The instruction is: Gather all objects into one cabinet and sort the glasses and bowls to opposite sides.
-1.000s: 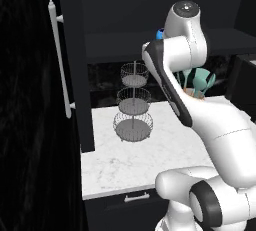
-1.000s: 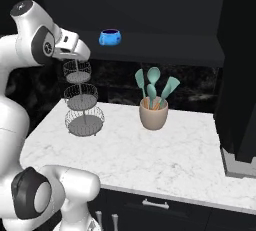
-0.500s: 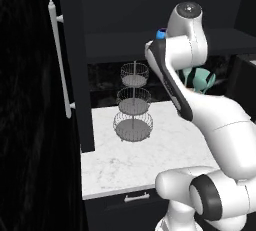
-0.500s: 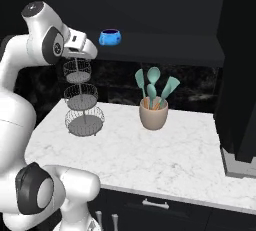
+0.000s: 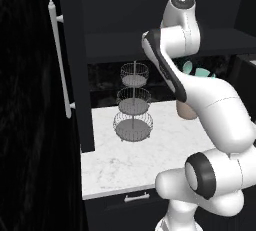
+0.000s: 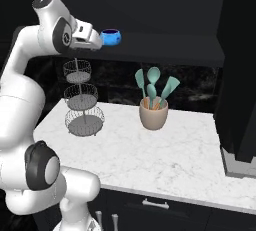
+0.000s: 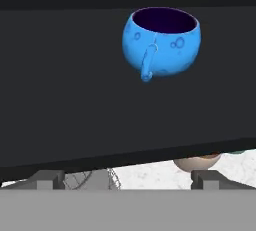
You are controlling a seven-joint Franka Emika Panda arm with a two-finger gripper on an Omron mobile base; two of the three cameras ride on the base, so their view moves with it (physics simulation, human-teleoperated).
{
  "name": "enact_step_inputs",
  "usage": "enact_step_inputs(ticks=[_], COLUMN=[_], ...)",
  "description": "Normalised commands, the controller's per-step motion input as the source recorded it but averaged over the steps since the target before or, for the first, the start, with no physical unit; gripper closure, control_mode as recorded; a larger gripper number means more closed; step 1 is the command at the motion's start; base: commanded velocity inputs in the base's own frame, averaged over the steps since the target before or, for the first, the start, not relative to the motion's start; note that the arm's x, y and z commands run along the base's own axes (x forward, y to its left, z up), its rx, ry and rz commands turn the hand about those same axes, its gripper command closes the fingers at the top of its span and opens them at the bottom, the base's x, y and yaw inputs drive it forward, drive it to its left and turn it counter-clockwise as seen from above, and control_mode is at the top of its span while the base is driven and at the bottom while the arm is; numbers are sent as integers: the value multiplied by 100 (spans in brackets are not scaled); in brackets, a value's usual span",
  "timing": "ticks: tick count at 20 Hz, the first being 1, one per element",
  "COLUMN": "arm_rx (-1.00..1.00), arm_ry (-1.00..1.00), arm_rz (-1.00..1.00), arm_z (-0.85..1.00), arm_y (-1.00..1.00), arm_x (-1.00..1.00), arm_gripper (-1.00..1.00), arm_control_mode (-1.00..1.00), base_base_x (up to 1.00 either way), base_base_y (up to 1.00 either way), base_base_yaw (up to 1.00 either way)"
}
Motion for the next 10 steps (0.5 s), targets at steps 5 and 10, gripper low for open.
enact_step_inputs(ticks=[5,10], arm_rx=[0,0], arm_ry=[0,0], arm_rz=[0,0], arm_z=[1,0], arm_y=[-3,-5], arm_x=[52,49], arm_gripper=[-100,-100], arm_control_mode=[-100,-100], base_base_x=[0,0], base_base_y=[0,0], base_base_yaw=[0,0])
